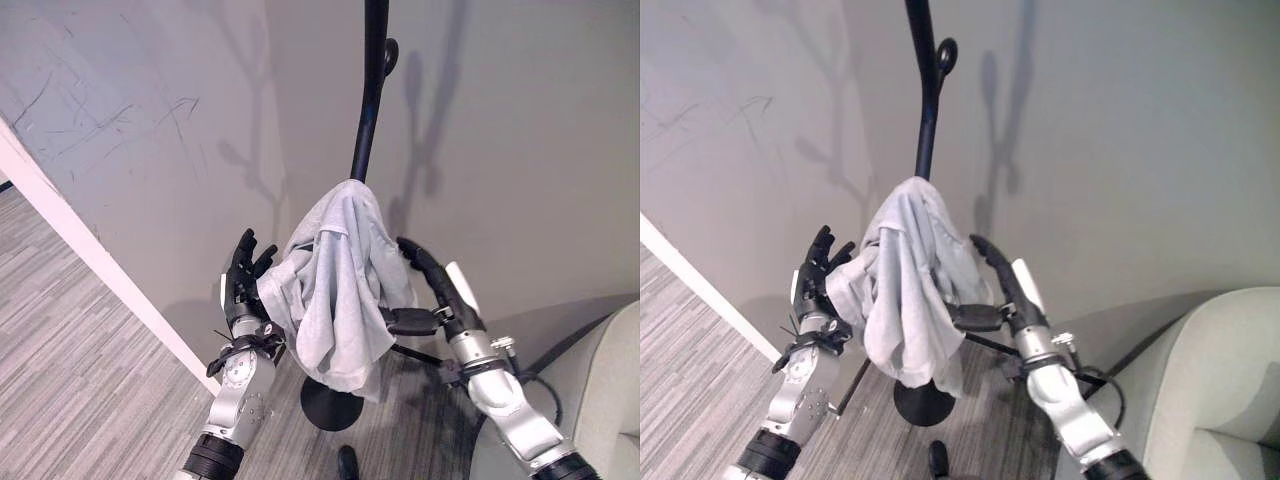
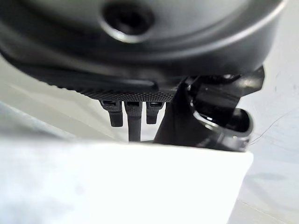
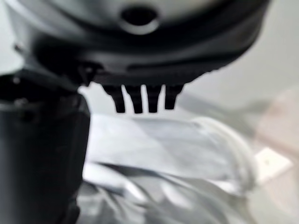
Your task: Hang the clothes on the sofa on the clothes rack.
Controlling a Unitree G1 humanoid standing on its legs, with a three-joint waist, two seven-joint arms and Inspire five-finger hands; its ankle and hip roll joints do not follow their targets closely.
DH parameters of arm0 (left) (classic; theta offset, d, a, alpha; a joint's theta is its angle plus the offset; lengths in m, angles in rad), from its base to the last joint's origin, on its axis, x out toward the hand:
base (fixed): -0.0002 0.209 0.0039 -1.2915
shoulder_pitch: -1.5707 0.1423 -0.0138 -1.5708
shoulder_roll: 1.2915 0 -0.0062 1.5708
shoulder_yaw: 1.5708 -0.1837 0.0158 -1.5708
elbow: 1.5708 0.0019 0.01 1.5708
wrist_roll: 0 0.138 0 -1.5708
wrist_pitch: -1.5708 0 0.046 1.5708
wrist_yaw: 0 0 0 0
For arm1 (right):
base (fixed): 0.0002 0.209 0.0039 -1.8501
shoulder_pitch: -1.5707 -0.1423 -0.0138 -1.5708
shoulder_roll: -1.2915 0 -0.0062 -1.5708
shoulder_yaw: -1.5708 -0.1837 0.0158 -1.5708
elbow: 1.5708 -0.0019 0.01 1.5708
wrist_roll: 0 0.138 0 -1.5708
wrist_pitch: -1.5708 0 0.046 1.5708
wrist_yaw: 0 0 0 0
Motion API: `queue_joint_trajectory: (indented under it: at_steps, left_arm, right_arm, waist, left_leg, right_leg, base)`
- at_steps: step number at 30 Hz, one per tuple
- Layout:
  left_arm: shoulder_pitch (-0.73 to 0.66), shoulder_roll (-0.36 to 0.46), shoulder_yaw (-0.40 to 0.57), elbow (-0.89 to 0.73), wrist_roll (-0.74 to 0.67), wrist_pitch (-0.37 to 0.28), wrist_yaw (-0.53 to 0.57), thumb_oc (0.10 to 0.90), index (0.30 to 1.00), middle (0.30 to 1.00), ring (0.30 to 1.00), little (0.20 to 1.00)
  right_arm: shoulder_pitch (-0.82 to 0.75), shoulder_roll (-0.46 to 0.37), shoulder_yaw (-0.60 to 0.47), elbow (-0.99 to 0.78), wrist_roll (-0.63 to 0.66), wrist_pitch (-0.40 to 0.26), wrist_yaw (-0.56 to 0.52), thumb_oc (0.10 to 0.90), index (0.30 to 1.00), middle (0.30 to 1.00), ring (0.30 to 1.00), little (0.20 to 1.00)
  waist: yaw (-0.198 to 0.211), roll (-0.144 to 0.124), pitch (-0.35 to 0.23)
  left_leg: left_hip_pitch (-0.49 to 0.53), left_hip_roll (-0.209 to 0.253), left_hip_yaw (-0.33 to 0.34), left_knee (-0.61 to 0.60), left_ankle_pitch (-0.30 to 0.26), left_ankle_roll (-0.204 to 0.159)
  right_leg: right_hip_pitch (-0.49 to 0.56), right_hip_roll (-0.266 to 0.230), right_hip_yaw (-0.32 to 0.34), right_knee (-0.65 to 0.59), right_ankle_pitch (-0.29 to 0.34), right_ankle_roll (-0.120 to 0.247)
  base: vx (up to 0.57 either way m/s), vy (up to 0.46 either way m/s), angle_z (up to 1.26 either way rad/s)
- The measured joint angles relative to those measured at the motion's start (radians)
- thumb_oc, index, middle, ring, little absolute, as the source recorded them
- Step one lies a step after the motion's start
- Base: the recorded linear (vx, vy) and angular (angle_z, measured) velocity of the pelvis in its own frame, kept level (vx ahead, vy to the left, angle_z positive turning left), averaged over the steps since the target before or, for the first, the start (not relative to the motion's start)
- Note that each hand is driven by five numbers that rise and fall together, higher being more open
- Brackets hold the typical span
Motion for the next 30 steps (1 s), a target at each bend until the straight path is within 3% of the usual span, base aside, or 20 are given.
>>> queue_joint_trajectory:
  at_steps: [6,11,16,18,20,21,24,27,29,30]
  left_arm:
    - [0.131,0.087,0.051,-0.132,-0.052,0.045,-0.131,0.800,0.900,0.900,0.900,0.900]
    - [0.226,0.137,0.088,-0.169,-0.081,0.066,-0.260,0.800,0.900,0.900,0.900,0.900]
    - [0.358,0.195,0.132,-0.185,-0.183,0.089,-0.411,0.800,0.900,0.900,0.900,0.900]
    - [0.381,0.172,0.171,-0.141,-0.265,0.089,-0.529,0.800,0.900,0.900,0.900,0.900]
    - [0.360,0.099,0.238,-0.005,-0.337,0.087,-0.648,0.800,0.900,0.900,0.900,0.900]
    - [0.355,0.057,0.265,0.064,-0.368,0.090,-0.658,0.800,0.900,0.900,0.900,0.900]
    - [0.360,0.006,0.314,0.258,-0.435,0.115,-0.688,0.800,0.900,0.900,0.900,0.900]
    - [0.341,-0.064,0.371,0.559,-0.482,0.134,-0.708,0.800,0.900,0.900,0.900,0.900]
    - [0.363,-0.075,0.378,0.639,-0.488,0.170,-0.679,0.800,0.900,0.900,0.900,0.900]
    - [0.389,-0.077,0.378,0.671,-0.489,0.167,-0.693,0.800,0.900,0.900,0.900,0.900]
  right_arm:
    - [0.078,-0.088,-0.115,-0.122,0.039,-0.032,0.132,0.800,0.900,0.900,0.900,0.900]
    - [0.143,-0.188,-0.140,-0.132,0.064,-0.052,0.271,0.800,0.900,0.900,0.900,0.900]
    - [0.250,-0.189,-0.206,-0.133,0.112,-0.070,0.368,0.800,0.900,0.900,0.900,0.900]
    - [0.303,-0.122,-0.258,-0.129,0.190,-0.075,0.409,0.800,0.900,0.900,0.900,0.900]
    - [0.339,0.038,-0.329,-0.079,0.284,-0.094,0.462,0.800,0.900,0.900,0.900,0.900]
    - [0.343,0.113,-0.348,-0.050,0.334,-0.085,0.465,0.800,0.900,0.900,0.900,0.900]
    - [0.368,0.228,-0.367,0.073,0.462,-0.065,0.506,0.800,0.900,0.900,0.900,0.900]
    - [0.335,0.381,-0.391,0.361,0.715,-0.052,0.576,0.800,0.900,0.900,0.900,0.900]
    - [0.331,0.410,-0.397,0.508,0.814,-0.001,0.566,0.800,0.900,0.900,0.900,0.900]
    - [0.343,0.433,-0.404,0.551,0.851,-0.014,0.577,0.800,0.900,0.900,0.900,0.900]
  waist:
    - [0.000,-0.010,-0.006]
    - [-0.001,-0.014,-0.008]
    - [-0.002,-0.015,-0.009]
    - [-0.001,-0.016,-0.010]
    - [0.001,-0.016,-0.014]
    - [0.001,-0.012,-0.016]
    - [-0.004,-0.006,-0.020]
    - [-0.003,-0.007,-0.024]
    - [0.005,-0.004,-0.029]
    - [0.007,0.001,-0.027]
  left_leg:
    - [-0.004,0.004,0.000,-0.002,-0.008,0.013]
    - [-0.003,0.004,0.008,0.002,-0.006,0.009]
    - [-0.001,0.003,0.026,0.002,-0.005,0.008]
    - [-0.001,0.004,0.026,0.002,-0.006,0.008]
    - [-0.002,0.004,0.025,0.002,-0.006,0.008]
    - [-0.003,0.004,0.027,0.002,-0.010,0.004]
    - [-0.009,0.003,0.028,0.002,-0.013,0.003]
    - [-0.013,0.008,0.026,0.002,-0.013,0.003]
    - [-0.019,0.009,0.025,0.002,-0.013,0.002]
    - [-0.020,0.010,0.022,0.002,-0.012,0.001]
  right_leg:
    - [-0.007,0.006,0.000,0.000,0.000,0.000]
    - [-0.010,0.010,0.012,0.000,0.000,0.000]
    - [-0.012,0.013,0.020,0.000,0.000,0.001]
    - [-0.012,0.013,0.020,0.000,0.000,0.000]
    - [-0.012,0.012,0.017,0.000,0.000,0.000]
    - [-0.015,0.014,0.017,0.000,0.000,0.000]
    - [-0.023,0.014,0.023,0.000,0.000,0.000]
    - [-0.025,0.016,0.017,0.000,0.000,0.000]
    - [-0.031,0.015,0.014,0.000,0.000,0.000]
    - [-0.030,0.015,0.010,0.000,0.000,0.000]
  base:
    - [0.00,-0.008,-0.01]
    - [0.00,-0.016,-0.05]
    - [0.00,-0.015,-0.06]
    - [0.00,-0.005,0.02]
    - [0.00,-0.007,0.03]
    - [0.00,-0.020,-0.09]
    - [0.01,-0.019,-0.06]
    - [0.03,-0.015,0.04]
    - [0.04,-0.007,0.07]
    - [0.04,-0.002,0.07]
